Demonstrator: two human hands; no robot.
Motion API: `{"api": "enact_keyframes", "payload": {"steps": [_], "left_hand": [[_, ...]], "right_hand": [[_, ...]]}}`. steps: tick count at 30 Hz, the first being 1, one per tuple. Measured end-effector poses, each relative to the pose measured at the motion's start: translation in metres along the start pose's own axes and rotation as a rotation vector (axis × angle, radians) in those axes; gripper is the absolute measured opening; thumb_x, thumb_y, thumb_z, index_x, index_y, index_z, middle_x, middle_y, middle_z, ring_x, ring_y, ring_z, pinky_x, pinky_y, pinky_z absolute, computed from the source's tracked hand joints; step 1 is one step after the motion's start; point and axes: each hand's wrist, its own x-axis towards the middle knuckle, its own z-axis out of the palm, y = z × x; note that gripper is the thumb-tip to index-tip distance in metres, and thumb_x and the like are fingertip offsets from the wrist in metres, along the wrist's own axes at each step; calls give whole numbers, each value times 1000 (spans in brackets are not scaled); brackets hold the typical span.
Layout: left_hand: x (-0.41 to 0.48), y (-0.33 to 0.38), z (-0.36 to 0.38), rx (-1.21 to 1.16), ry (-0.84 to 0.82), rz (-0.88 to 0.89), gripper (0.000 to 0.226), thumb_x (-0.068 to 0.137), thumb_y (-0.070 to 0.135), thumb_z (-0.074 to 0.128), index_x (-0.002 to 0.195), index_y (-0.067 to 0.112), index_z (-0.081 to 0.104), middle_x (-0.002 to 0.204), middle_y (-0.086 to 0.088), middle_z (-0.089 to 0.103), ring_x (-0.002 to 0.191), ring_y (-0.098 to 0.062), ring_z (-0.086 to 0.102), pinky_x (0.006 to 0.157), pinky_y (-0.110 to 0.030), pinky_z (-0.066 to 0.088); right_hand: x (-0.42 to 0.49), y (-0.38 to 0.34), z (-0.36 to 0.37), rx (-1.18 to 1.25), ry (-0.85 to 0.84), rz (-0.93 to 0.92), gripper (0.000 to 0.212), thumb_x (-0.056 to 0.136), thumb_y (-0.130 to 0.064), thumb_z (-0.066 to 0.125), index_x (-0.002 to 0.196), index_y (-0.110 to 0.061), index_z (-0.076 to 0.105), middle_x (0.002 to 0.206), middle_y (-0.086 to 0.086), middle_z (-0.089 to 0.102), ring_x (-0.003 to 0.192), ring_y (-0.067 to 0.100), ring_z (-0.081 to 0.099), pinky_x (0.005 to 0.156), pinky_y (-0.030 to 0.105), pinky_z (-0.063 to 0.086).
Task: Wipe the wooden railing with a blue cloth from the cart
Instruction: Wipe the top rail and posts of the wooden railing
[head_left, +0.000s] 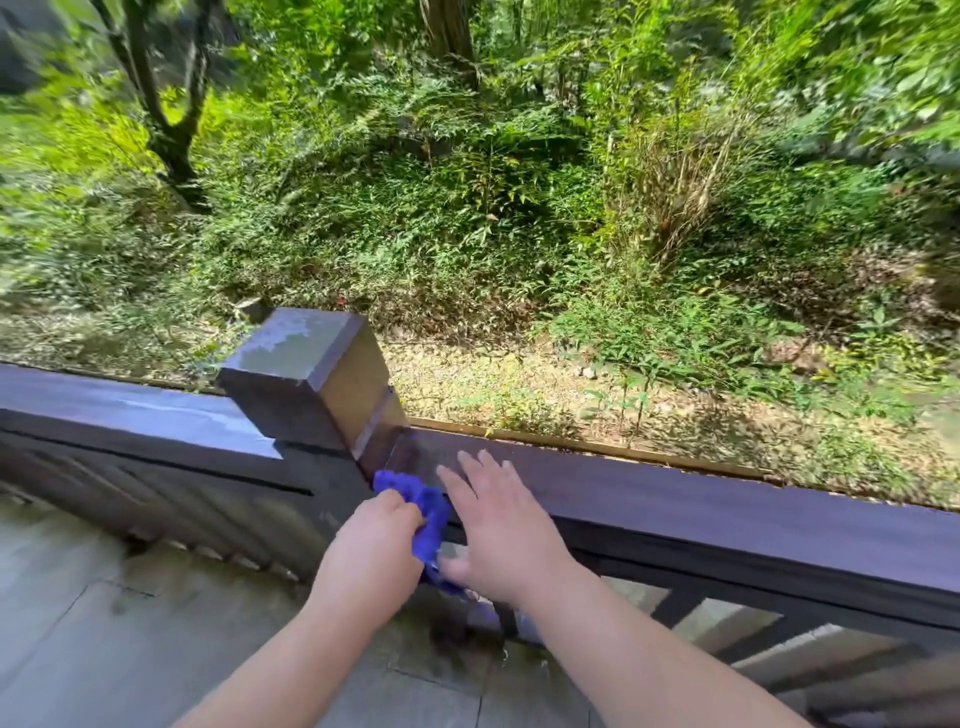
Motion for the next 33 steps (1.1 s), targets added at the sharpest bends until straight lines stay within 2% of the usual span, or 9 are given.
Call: {"api": "enact_keyframes", "payload": {"steps": [4,9,13,18,22,26,28,30,33], "left_hand": [[-34,-38,1,-281,162,-49,18,70,16,76,84,25,70,87,10,57,79,-12,58,64,-27,49],[-57,-122,-15,-365,234,-95,19,76,26,74,92,33,65,93,23,49,83,2,52,62,-15,39],[-61,-206,-42,-365,286,-87,25,73,19,76,91,32,64,94,20,49,83,-7,57,66,-25,47],[-35,-297,-82,-319,342,-13,16,78,22,75,87,27,62,91,11,53,87,-17,58,73,-32,50],[-9,-331,-99,-261,317,49,15,74,20,66,89,22,66,95,2,58,88,-24,57,72,-33,48],[31,-331,-88,-209,223,119,28,72,9,66,97,22,66,105,7,55,92,-18,54,70,-28,43],[51,-321,-77,-221,186,156,26,73,6,61,95,20,66,103,6,54,93,-18,53,71,-33,48],[71,-309,-64,-234,148,208,18,79,7,57,93,18,64,101,3,53,93,-21,54,73,-40,50],[94,-298,-45,-240,51,310,13,90,14,53,97,14,64,101,-3,56,96,-24,55,81,-40,46]], "right_hand": [[3,-54,18,262,-9,16,84,82,-53,53,155,-33,19,160,-4,31,129,27,52,96,41,49],[28,-138,42,423,30,37,79,87,-40,50,151,-51,4,152,-13,34,112,27,61,86,44,51],[80,-209,46,392,76,33,76,92,-39,53,156,-43,14,144,-5,46,110,26,62,90,44,50],[152,-271,49,297,195,24,81,91,-39,62,159,-25,21,149,3,45,135,23,43,108,39,41],[194,-283,51,154,210,141,100,88,-44,66,161,-21,2,167,11,18,155,30,11,122,48,26],[214,-270,52,26,148,307,118,87,-52,71,156,-28,-22,171,12,-8,156,36,-10,125,52,9],[219,-263,55,4,129,353,122,88,-45,73,155,-24,-27,170,16,-15,155,39,-13,125,53,11],[226,-257,62,1,124,370,120,92,-33,69,153,-19,-33,168,18,-21,154,39,-17,124,56,19],[236,-250,72,23,121,430,107,95,-24,57,151,-8,-33,166,22,-24,154,40,-19,126,50,3]]}}
